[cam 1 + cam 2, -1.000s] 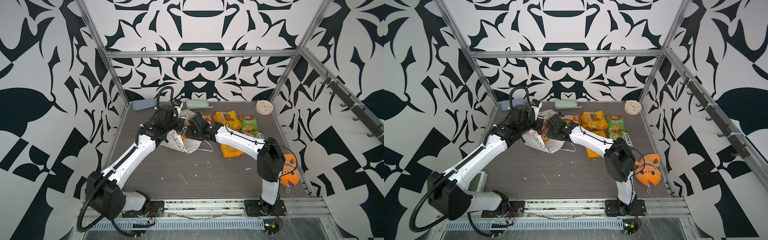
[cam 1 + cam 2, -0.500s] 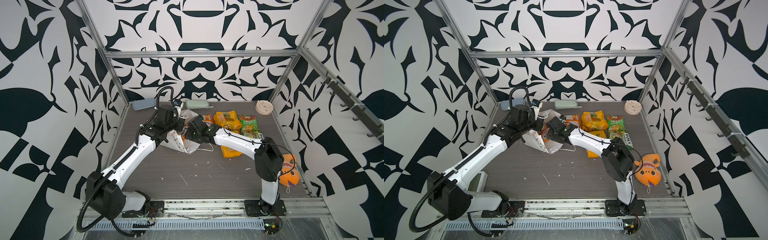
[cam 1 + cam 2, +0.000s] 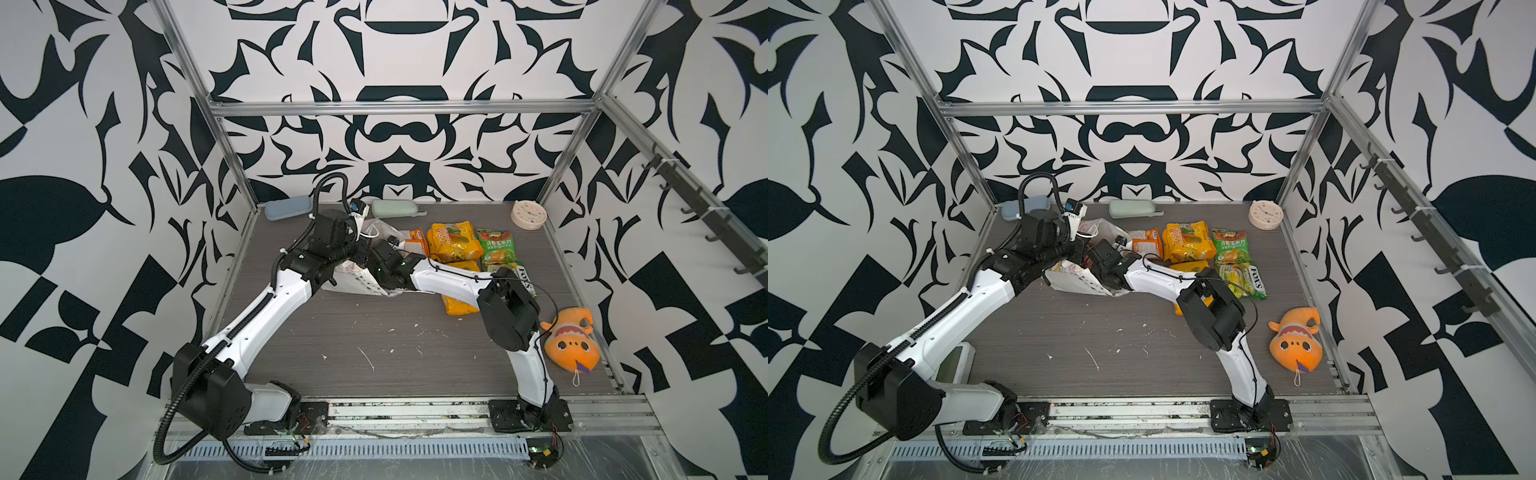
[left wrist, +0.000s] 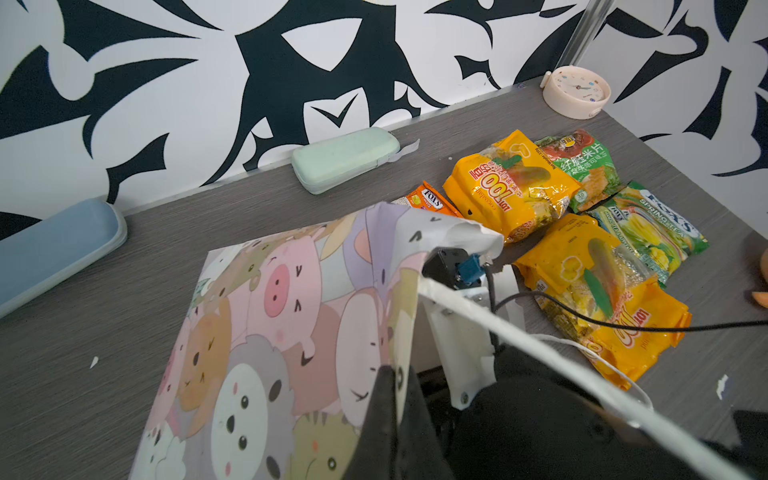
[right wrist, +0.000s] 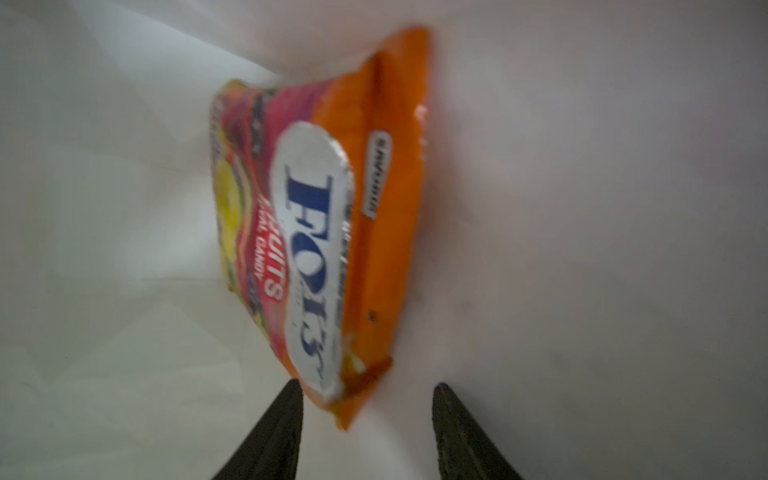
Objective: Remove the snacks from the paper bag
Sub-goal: 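Reach the right gripper into the bag and grasp the orange Fox's packet, then pull the orange Fox's packet up out of the bag with the right gripper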
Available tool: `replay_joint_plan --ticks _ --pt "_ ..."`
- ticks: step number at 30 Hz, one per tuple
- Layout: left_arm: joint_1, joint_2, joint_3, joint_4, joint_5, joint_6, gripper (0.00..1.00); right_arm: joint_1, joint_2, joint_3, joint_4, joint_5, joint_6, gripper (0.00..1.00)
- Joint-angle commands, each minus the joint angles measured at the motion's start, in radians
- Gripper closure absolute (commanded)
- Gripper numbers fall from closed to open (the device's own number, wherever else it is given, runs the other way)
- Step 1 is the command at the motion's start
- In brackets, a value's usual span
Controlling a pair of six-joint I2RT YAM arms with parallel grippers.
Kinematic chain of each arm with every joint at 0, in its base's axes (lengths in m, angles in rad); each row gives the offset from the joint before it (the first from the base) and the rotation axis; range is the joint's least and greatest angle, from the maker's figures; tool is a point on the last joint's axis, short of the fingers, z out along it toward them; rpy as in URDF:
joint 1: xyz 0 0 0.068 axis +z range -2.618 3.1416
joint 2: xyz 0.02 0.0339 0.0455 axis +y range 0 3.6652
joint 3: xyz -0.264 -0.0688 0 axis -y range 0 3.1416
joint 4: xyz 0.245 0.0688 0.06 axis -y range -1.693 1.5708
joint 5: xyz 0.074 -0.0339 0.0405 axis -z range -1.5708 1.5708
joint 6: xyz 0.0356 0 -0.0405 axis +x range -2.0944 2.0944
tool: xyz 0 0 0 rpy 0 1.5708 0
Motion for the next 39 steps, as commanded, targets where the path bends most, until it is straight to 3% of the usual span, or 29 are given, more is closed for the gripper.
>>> replay_joint_plan --ticks 1,5,10,15,39 --pt "0.002 -0.01 0.048 0.043 0.037 -0.019 1.0 0.0 0.017 0.023 0.116 0.044 0.03 0.47" --pt "0.002 -0.007 0.036 0.061 0.044 -0.023 1.0 0.001 0.077 0.076 0.178 0.043 0.014 0.57" --pt "0.002 -0.004 0.04 0.05 0.048 -0.027 1.0 0.0 0.128 0.137 0.216 0.043 -0.013 0.86" --pt "0.002 -0.018 0.013 0.067 0.022 -0.03 1.0 0.0 0.121 0.145 0.23 0.018 -0.044 0.97" --pt "0.002 0.032 -0.001 0.098 -0.035 -0.022 1.0 -0.001 -0.115 -0.022 0.251 -0.023 -0.165 1.0"
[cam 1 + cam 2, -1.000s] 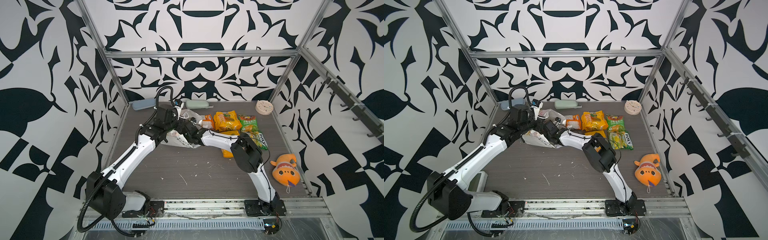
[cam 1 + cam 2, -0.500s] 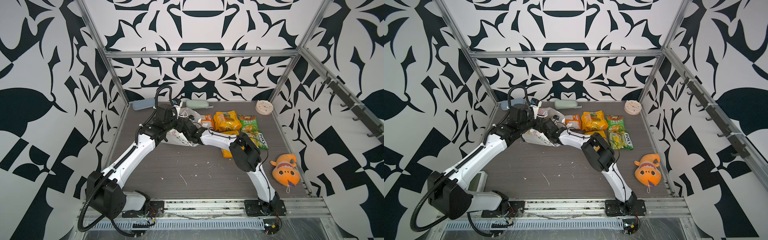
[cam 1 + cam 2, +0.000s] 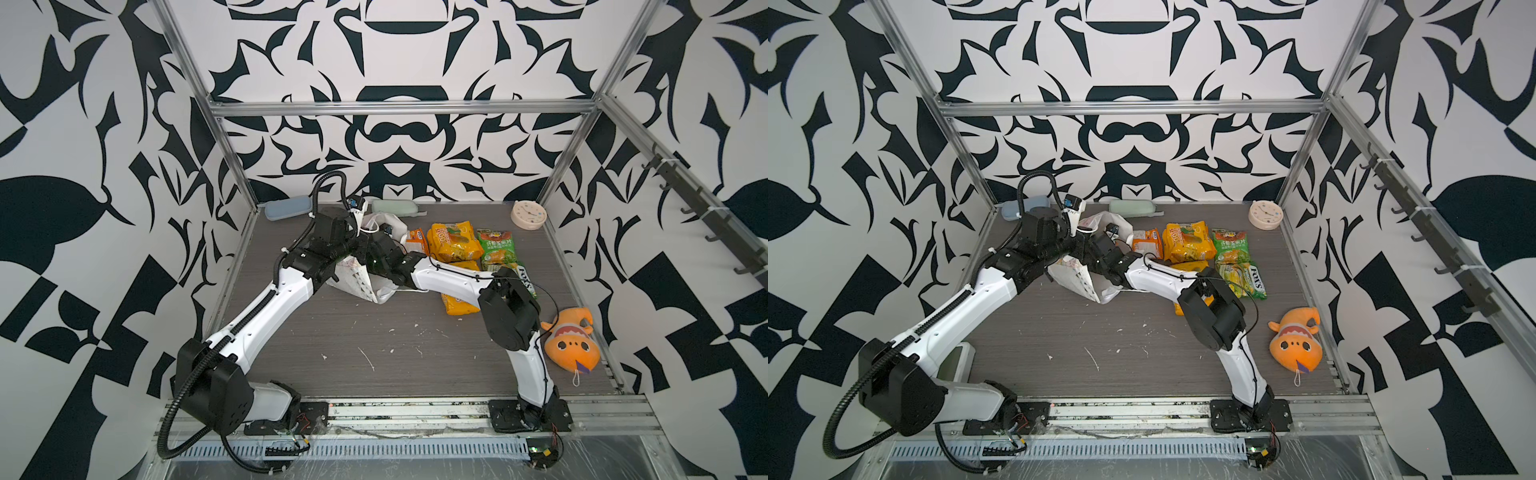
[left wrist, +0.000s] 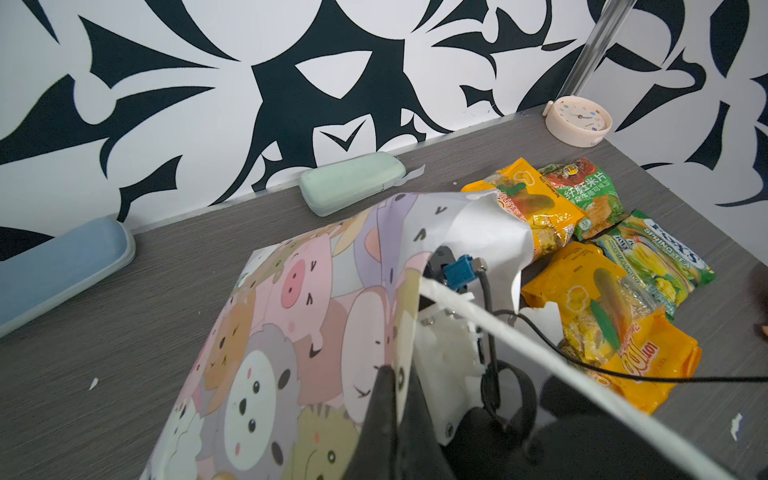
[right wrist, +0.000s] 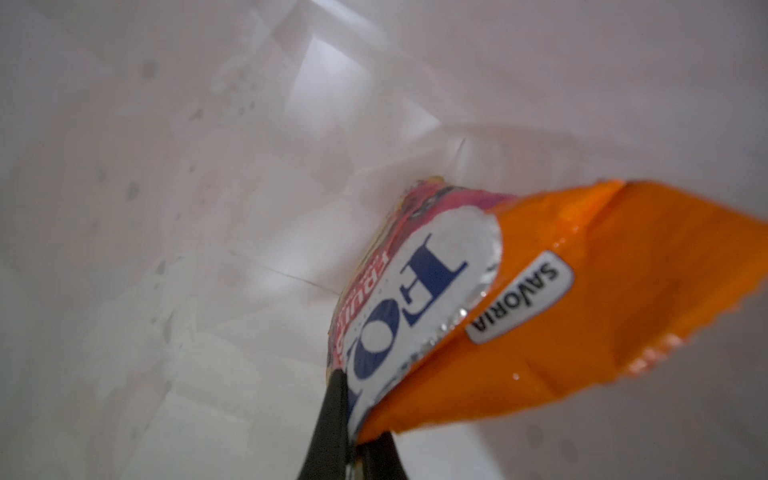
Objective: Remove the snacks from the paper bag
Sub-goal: 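Pull the orange Fox's packet up out of the bag with the right gripper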
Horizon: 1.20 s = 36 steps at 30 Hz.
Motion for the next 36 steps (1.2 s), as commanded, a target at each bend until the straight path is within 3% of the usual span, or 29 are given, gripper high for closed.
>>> replay_joint_plan --ticks 1,22,36 --pt "-0.001 0.011 0.0 0.017 -0.013 -0.007 1.0 -0.001 -0.098 -0.023 0.064 -0.003 -0.039 1.0" --pt "-0.001 0.028 0.003 0.006 -0.05 -0.005 1.0 -0.034 -0.369 -0.303 0.092 -0.051 -0.149 1.0" --pt "-0.001 0.047 0.008 0.008 -0.047 -0.01 1.0 -0.076 -0.409 -0.304 0.086 -0.127 -0.181 1.0"
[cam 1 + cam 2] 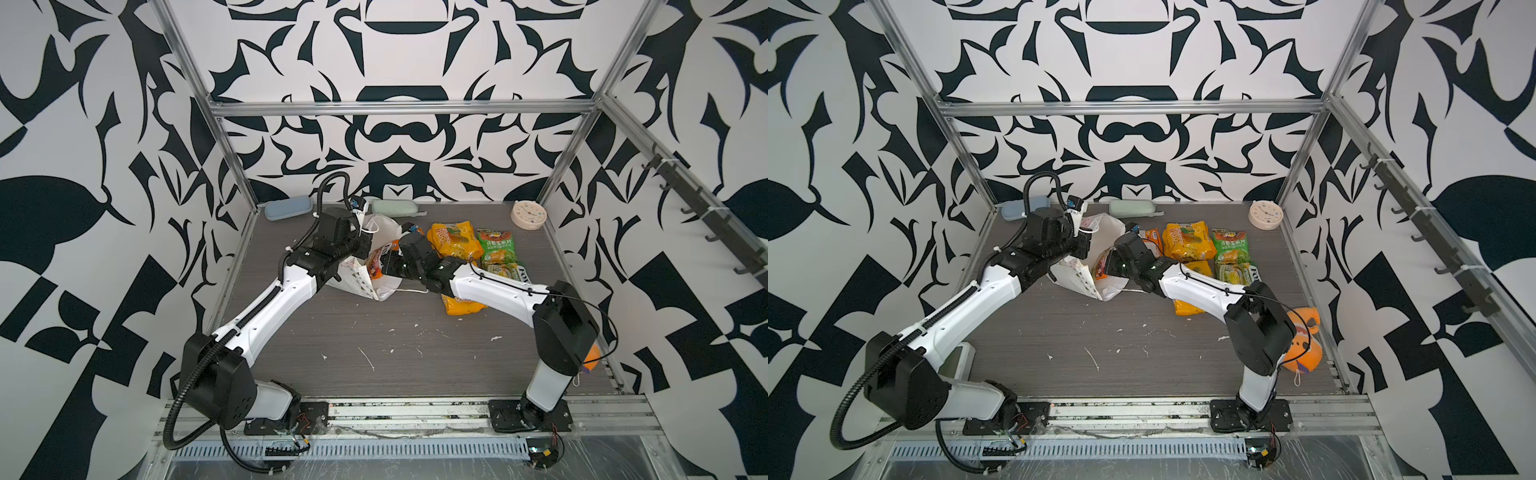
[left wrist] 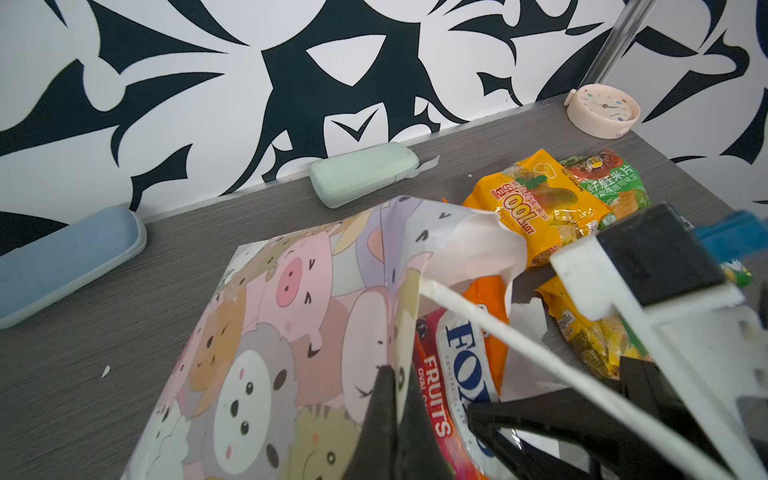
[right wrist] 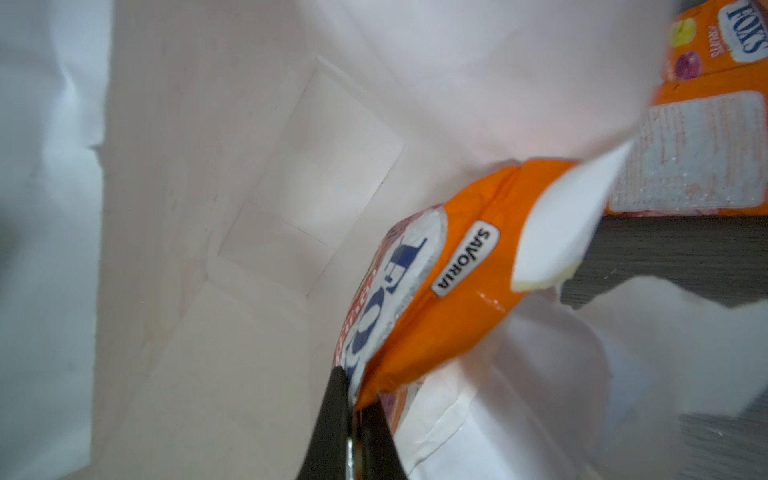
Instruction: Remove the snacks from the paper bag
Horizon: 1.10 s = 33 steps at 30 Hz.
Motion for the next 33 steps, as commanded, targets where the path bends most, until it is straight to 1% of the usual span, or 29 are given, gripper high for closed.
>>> replay_joint_plan --ticks 1,7,13,18,21,24,28,33 --pt "-0.001 0.015 0.008 0.002 -0.006 -0.012 1.0 -0.016 -0.087 0.018 0.054 -0.035 -0.046 1.0" --pt "-0.001 0.019 0.006 -0.001 -0.032 -0.02 1.0 -0.06 -0.158 0.028 0.032 -0.123 -0.113 1.0" --pt "0.0 0.028 0.026 -0.017 -0.075 -0.034 1.0 -0.121 -0.231 0.069 -0.008 -0.174 -0.128 1.0" --pt "0.002 0.044 0.081 -0.068 -0.102 -0.057 1.0 -0.167 -0.302 0.13 -0.046 -0.202 -0.156 1.0" --pt "0.017 0.053 0.128 -0.107 -0.089 -0.088 1.0 -0.182 -0.361 0.169 -0.082 -0.171 -0.201 1.0" --pt "0.056 0.054 0.17 -0.134 -0.019 -0.15 1.0 -0.191 -0.424 0.193 -0.128 -0.086 -0.248 1.0" --pt "0.146 0.039 0.207 -0.144 0.119 -0.296 1.0 -0.231 -0.506 0.176 -0.17 0.039 -0.267 1.0" --pt "0.28 0.031 0.187 -0.115 0.277 -0.445 1.0 -0.304 -0.594 0.094 -0.153 0.087 -0.243 1.0"
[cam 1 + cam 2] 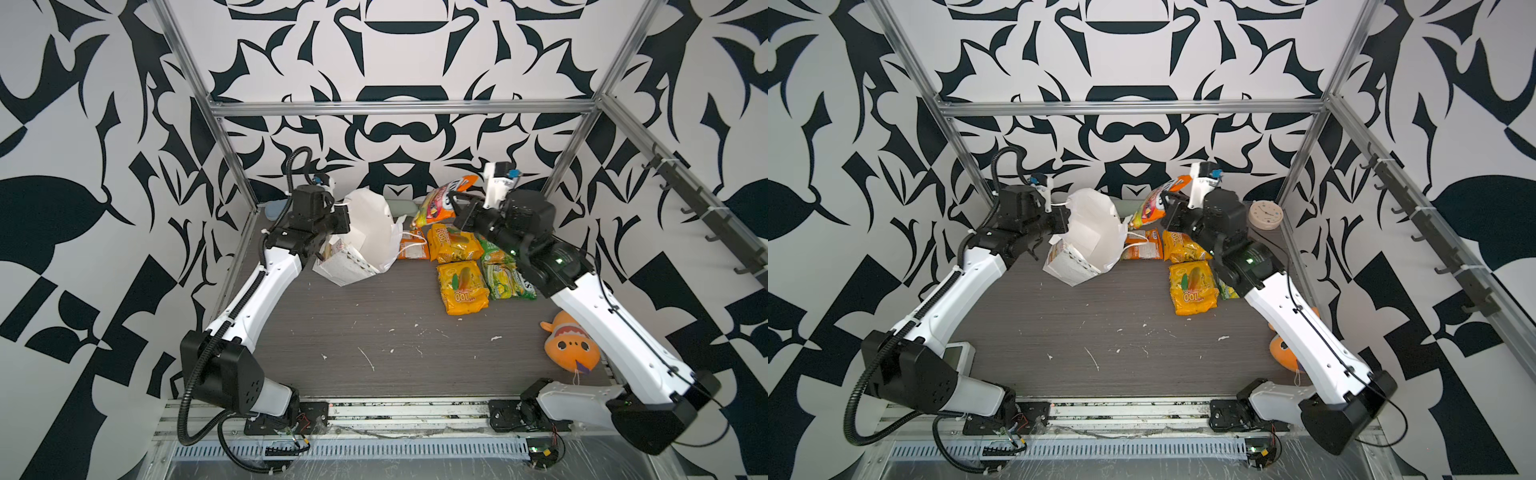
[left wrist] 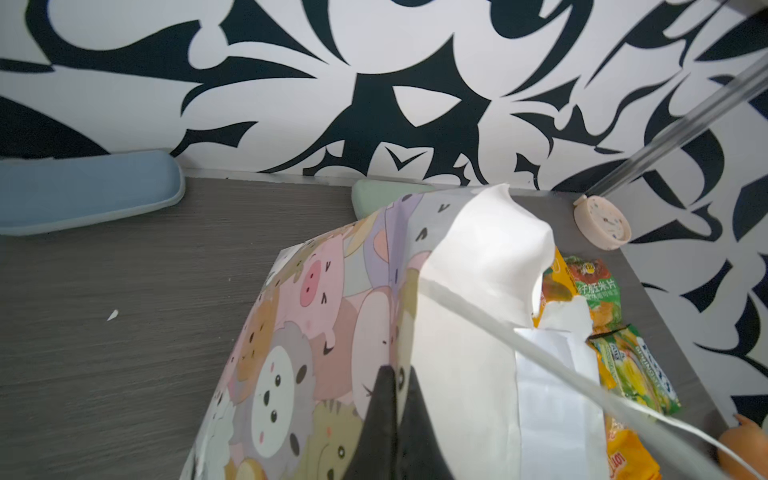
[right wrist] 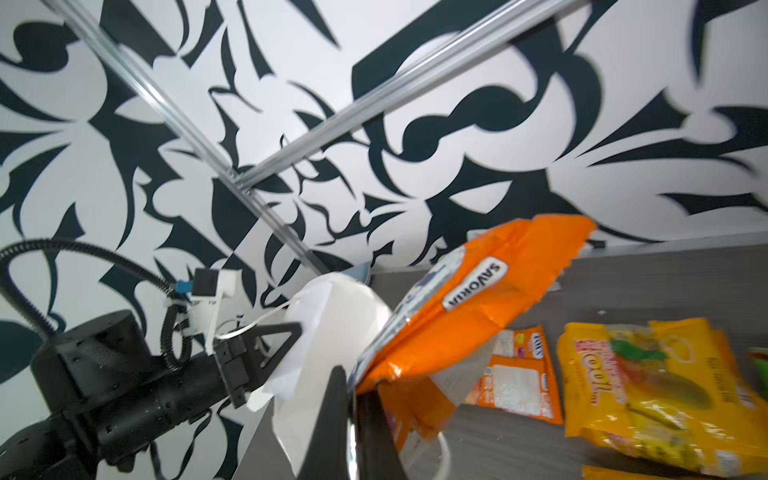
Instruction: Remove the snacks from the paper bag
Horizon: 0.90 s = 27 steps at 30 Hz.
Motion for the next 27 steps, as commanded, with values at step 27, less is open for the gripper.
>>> replay_joint_plan --ticks 27 --pt "0.197 0.053 -0.007 -0.197 0.129 -0.003 0.67 -0.071 0.202 -0.071 -0.018 -0.268 -0.11 1.0"
